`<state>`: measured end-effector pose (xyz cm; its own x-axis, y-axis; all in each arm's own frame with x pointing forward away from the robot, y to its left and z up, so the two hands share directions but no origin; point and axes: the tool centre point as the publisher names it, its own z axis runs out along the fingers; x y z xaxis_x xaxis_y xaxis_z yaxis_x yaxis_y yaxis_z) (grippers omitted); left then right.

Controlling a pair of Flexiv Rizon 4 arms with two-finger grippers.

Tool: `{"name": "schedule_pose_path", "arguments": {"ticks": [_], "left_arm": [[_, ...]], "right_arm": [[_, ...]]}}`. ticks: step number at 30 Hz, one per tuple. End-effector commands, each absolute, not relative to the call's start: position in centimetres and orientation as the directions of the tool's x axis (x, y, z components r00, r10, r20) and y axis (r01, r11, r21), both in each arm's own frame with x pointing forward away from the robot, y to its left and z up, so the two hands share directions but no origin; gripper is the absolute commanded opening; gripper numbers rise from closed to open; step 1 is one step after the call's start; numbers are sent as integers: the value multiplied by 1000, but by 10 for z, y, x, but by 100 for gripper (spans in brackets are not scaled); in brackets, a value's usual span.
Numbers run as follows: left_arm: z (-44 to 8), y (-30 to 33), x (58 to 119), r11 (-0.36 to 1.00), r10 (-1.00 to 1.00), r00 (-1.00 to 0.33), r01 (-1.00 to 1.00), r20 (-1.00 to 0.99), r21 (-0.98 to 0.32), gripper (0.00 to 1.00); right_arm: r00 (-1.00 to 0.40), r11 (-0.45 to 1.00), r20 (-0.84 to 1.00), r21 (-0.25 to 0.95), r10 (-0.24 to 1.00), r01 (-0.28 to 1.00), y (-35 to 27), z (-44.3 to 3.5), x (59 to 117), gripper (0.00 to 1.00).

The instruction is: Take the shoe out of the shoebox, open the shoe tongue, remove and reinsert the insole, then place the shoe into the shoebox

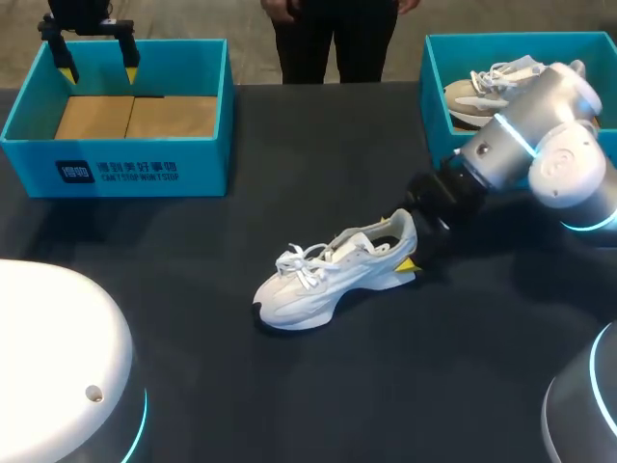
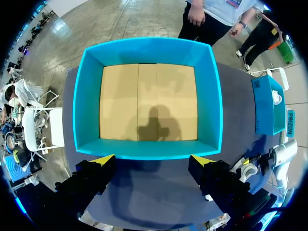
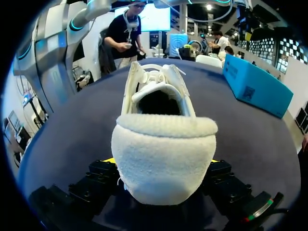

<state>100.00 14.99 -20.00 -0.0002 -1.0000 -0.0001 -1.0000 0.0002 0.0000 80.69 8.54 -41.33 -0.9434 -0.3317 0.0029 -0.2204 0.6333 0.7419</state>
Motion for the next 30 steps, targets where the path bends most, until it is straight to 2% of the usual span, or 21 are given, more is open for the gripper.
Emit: {"name": "schedule_pose_path", "arguments": {"ticks": [1,16,30], "left_arm": [[-200,150,1000,0,-1000,0,-1000,0,0,100],[-200,150,1000,0,-1000,0,-1000,0,0,100],[-200,150,1000,0,-1000,0,-1000,0,0,100]], "right_arm": [[-961,643,-27,738,-274,-204,72,-406,791,0],[-998,660,-58,749,-23,-59,59,-398,776,0],[-999,633,-52,773,-7,-44,78,-404,762,0]]}}
